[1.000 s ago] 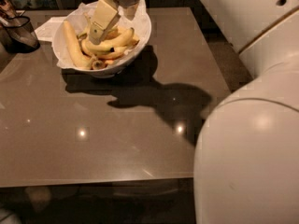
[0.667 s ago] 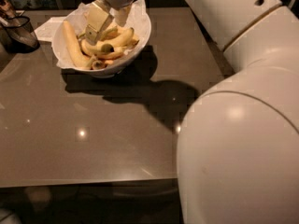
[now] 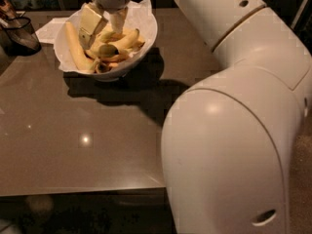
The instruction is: Pick banana from white bowl
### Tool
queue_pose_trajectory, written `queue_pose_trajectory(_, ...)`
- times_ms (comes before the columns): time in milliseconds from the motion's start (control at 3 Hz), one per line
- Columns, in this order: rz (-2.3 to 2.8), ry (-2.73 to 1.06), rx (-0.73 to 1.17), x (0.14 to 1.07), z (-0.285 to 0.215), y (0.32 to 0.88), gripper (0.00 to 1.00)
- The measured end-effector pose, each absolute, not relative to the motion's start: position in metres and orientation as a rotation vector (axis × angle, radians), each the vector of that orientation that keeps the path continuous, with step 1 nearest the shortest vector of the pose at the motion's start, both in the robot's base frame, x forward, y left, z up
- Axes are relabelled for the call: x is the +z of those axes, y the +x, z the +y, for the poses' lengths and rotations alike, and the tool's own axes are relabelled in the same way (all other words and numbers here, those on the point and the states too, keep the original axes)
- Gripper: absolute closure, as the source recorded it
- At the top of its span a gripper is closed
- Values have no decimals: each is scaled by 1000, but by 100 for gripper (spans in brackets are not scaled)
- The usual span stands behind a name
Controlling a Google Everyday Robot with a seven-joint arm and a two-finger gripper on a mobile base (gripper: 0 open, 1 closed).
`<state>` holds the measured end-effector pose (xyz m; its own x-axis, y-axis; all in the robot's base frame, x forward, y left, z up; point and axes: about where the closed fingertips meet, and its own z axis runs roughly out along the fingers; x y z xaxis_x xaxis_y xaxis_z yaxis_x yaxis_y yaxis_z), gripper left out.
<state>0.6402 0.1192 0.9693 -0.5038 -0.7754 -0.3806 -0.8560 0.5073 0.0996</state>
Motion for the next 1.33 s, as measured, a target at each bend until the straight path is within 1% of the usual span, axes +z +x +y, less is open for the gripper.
queue_pose_trajectory(667,2517,-1383,449,955,141,636,28)
queue_pose_trajectory(1000,2554,-1365,466,944,145,639,30)
queue_pose_trajectory(1333,2587,-1345,469,936,145,642,29)
